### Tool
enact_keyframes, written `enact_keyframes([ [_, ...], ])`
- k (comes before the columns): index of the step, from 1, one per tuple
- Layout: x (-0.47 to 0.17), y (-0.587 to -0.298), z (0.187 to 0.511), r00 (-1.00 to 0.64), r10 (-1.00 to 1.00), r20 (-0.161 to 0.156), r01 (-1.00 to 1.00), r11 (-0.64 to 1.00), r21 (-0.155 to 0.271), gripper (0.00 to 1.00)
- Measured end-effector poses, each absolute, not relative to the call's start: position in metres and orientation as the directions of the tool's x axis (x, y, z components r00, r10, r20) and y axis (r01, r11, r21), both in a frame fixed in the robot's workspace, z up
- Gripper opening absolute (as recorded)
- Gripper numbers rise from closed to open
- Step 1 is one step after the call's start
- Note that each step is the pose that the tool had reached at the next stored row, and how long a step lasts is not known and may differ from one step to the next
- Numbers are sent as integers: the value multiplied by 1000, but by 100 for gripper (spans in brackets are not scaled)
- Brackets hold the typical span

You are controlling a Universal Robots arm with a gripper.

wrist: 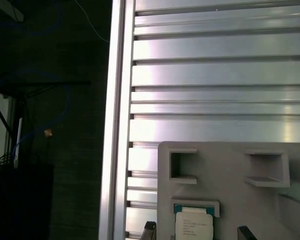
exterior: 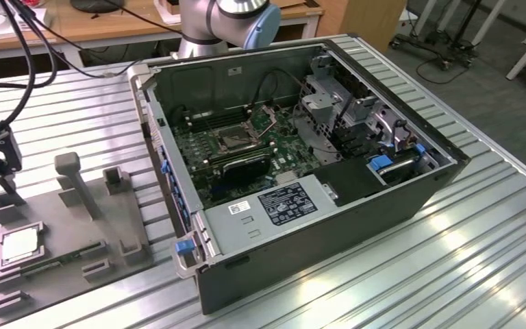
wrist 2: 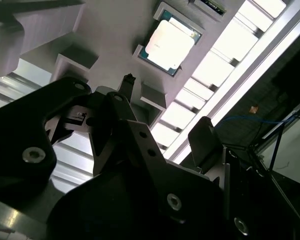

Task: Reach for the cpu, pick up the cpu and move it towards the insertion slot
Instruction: 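Pick up the cpu and move it towards the insertion slot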

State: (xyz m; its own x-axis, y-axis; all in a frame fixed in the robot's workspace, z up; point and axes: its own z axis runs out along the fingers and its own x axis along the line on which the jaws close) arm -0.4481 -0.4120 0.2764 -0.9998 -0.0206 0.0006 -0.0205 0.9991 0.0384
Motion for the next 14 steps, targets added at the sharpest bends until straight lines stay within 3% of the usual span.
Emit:
enact_keyframes([
  [14,-448,-412,265,-1000,-21,1,-20,999,38,71],
])
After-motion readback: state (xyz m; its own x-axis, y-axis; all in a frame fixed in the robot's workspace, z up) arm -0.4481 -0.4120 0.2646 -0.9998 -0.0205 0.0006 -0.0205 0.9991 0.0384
